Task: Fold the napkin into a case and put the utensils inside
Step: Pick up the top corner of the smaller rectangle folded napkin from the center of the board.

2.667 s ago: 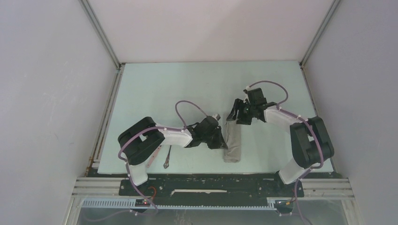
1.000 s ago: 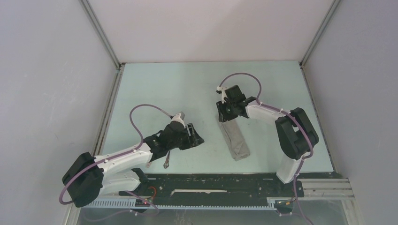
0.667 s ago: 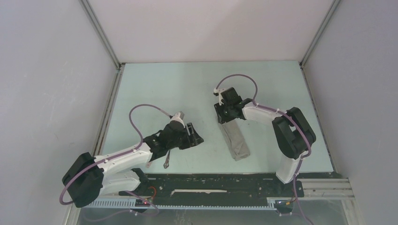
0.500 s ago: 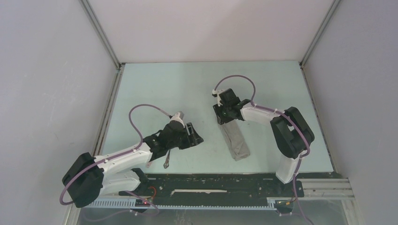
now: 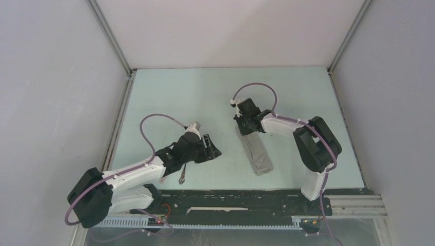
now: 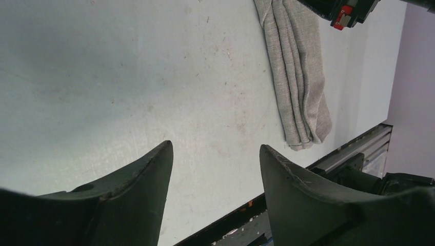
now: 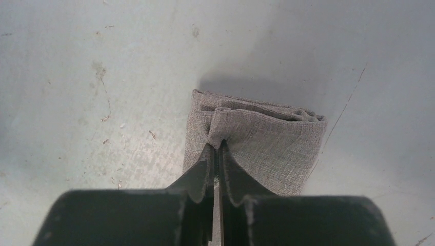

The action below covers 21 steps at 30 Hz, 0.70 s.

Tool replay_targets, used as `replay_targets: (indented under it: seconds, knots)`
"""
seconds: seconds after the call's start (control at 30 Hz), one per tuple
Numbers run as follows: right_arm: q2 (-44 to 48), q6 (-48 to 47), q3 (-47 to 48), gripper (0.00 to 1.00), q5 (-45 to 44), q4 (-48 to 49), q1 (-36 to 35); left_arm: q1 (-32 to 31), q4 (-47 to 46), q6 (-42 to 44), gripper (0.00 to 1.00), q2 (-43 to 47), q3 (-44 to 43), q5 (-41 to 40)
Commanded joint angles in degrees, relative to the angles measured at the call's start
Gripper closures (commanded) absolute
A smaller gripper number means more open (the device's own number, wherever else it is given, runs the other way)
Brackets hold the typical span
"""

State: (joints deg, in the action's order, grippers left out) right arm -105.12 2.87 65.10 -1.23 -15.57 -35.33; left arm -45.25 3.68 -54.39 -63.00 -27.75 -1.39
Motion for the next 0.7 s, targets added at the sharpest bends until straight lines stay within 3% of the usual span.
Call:
replay_targets:
  seconds: [0.0,0.23,0.43,0.67]
  knots:
    - [2.3,0.5,1.3,0.99,-0.1,-0.1,-0.4,0.4,-0.8,4.1,0.32,-2.0,-3.4,-1.1]
    - [5.4,4.2,1.3,1.0,4.8,-3.2,1.3,0.4,-2.9,12.3,0.35,-13.2,-14.4,3.6]
    - [7.8,9.7,-1.3,1.0,12.2,-2.4,5.2,0.4,-3.4,17.5,0.55,-23.9,-23.3,5.1]
    - [9.4,16.2,-4.8,1.0,17.4,0.3,9.0,0.0,-3.3,19.5,0.56,-35.9,-32.5,5.4]
